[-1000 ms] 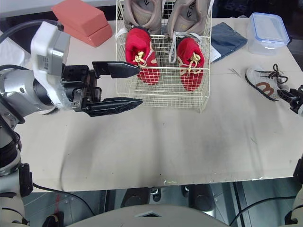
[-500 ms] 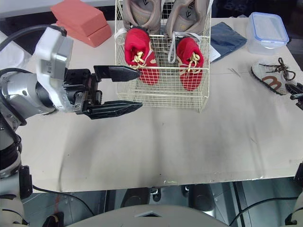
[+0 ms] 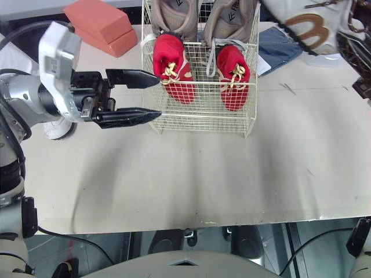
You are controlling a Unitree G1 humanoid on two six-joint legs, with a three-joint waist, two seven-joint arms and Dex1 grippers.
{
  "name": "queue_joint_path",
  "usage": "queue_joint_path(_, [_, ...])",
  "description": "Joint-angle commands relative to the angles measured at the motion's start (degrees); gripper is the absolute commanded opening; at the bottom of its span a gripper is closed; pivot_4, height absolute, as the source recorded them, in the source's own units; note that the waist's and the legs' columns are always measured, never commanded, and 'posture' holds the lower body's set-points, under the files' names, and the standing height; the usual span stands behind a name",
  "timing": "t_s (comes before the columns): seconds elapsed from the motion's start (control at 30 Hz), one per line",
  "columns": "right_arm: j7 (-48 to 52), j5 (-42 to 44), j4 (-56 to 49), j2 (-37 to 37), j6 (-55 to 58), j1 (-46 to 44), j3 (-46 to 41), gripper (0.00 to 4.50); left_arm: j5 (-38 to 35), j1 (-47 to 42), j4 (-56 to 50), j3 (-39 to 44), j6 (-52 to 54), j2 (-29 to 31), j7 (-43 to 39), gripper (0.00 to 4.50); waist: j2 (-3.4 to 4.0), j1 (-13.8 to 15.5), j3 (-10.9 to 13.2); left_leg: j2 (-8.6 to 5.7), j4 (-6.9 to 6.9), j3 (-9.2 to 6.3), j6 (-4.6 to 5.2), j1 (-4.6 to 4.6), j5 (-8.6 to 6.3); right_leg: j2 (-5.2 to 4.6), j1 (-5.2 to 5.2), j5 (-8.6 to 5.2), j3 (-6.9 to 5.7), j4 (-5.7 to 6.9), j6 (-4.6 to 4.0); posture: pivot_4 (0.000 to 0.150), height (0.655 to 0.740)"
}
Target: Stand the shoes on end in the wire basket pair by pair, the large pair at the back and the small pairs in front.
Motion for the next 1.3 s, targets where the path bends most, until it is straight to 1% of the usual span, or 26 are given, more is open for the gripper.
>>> queue_joint_path(0.03, [3.3,-0.6,-7.8,-1.5,0.3,1.1,5.3,0.12,0.7,-0.3,2.6,2.6,-1.6,0.2,-1.6,4.5,-0.01,0.2,0.0,0.0,-0.01,0.01,0.0,0.01,0.0,0.0,0.0,0.0,0.01,0.0,0.0,0.15,0.686])
queue_joint_path(0.17, [11.7,-9.2,-10.9,-3.3,-5.1,1.9,14.7,0.12,1.5,1.4,4.3,4.7,-2.3,0.8,-2.3,4.5,-0.07,0.3,0.0,0.0,-0.02,-0.02,0.01,-0.02,0.0,0.01,-0.01,0.0,-0.03,-0.02,0.0,0.15,0.686])
queue_joint_path(0.23, [15.4,-12.9,-10.9,-3.7,-8.2,0.9,19.0,0.12,1.3,2.2,4.9,6.1,-2.5,0.5,-2.3,4.5,-0.15,0.3,0.1,0.0,-0.01,-0.02,0.02,-0.02,-0.01,0.0,-0.01,-0.01,-0.03,-0.02,0.0,0.15,0.686])
queue_joint_path(0.37, [22.8,-21.3,-8.0,-3.8,-16.8,-3.8,26.7,0.12,1.9,6.0,3.0,6.0,-3.0,0.6,-3.7,4.5,-0.25,0.3,0.1,0.01,-0.01,-0.03,0.02,-0.01,-0.01,0.0,-0.01,-0.01,-0.04,-0.02,0.0,0.15,0.686])
queue_joint_path(0.5, [28.9,-31.8,-1.5,-2.2,-31.0,-11.8,33.6,0.12,1.3,7.0,0.6,4.0,-1.9,1.4,-6.2,4.5,-0.5,0.2,0.3,0.01,0.0,-0.05,0.01,-0.02,0.0,0.0,-0.02,-0.01,-0.09,0.0,-0.01,0.15,0.686])
queue_joint_path(0.57, [29.6,-36.1,2.7,-0.4,-38.8,-16.2,35.6,0.12,1.5,6.4,-0.4,2.4,-1.4,1.3,-6.8,4.5,-0.51,0.3,0.3,0.02,0.01,-0.05,0.01,-0.02,0.0,0.0,-0.02,-0.01,-0.1,0.0,-0.01,0.15,0.686])
queue_joint_path(0.67, [29.3,-42.3,9.5,3.1,-54.2,-23.1,37.8,0.12,2.5,5.1,-1.7,-1.3,-0.4,0.8,-7.0,4.5,-0.55,0.3,0.3,0.01,0.02,-0.06,0.0,-0.06,0.0,-0.01,-0.03,0.0,-0.1,-0.01,-0.02,0.15,0.686])
queue_joint_path(0.77, [28.0,-45.1,13.9,4.9,-64.2,-26.5,38.7,0.12,4.4,4.1,-1.6,-4.8,0.0,1.1,-8.0,4.5,-0.56,0.4,0.3,0.0,0.02,-0.05,-0.01,-0.06,0.01,-0.01,-0.03,0.09,-0.12,0.0,-0.18,0.15,0.686])
queue_joint_path(0.97, [24.4,-46.6,16.5,6.5,-72.5,-30.0,40.2,0.12,8.9,3.7,-0.7,-9.5,-0.8,3.2,-11.5,4.5,-0.56,0.2,0.4,0.01,0.04,-0.02,-0.01,-0.07,0.01,-0.01,-0.05,0.12,-0.17,0.02,-0.24,0.15,0.686])
queue_joint_path(1.0, [24.0,-46.7,16.5,6.5,-73.3,-30.3,40.4,0.0,9.3,3.2,-0.1,-9.8,-1.0,2.9,-11.7,3.99,-0.56,0.2,0.4,0.01,0.04,-0.02,-0.01,-0.07,0.01,-0.01,-0.05,0.13,-0.18,0.03,-0.24,0.15,0.686])
queue_joint_path(1.07, [23.1,-46.8,16.9,6.5,-74.7,-30.6,40.8,0.0,9.8,2.5,0.7,-10.1,-1.0,2.2,-12.1,3.47,-0.55,0.2,0.4,0.01,0.06,-0.03,-0.01,-0.06,0.02,0.0,-0.05,0.13,-0.19,0.06,-0.24,0.15,0.686])
queue_joint_path(1.13, [22.3,-46.7,17.4,6.4,-76.2,-30.9,41.0,0.0,10.6,2.1,1.3,-10.5,-1.3,1.9,-12.8,2.46,-0.55,0.2,0.4,0.01,0.08,-0.03,-0.01,-0.06,0.02,-0.01,-0.05,0.13,-0.2,0.07,-0.24,0.15,0.686])
queue_joint_path(1.2, [21.5,-46.6,17.6,6.3,-77.4,-31.2,41.2,0.0,11.4,1.9,1.7,-11.0,-1.5,1.8,-13.3,1.62,-0.55,0.3,0.4,0.01,0.08,-0.02,-0.01,-0.06,0.01,-0.01,-0.05,0.13,-0.2,0.07,-0.24,0.15,0.686])
queue_joint_path(1.27, [20.6,-46.5,17.8,6.3,-78.2,-31.6,41.3,0.0,11.8,2.0,1.8,-11.1,-1.6,1.7,-13.8,0.65,-0.55,0.2,0.4,0.02,0.08,-0.03,-0.01,-0.07,0.01,-0.01,-0.05,0.13,-0.19,0.07,-0.24,0.15,0.686])
queue_joint_path(1.3, [20.1,-46.5,17.9,6.4,-78.5,-31.9,41.3,0.0,12.6,2.0,1.9,-11.4,-1.9,1.8,-13.9,0.33,-0.55,0.2,0.4,0.02,0.08,-0.02,-0.01,-0.07,0.01,-0.01,-0.05,0.13,-0.19,0.07,-0.24,0.15,0.686])
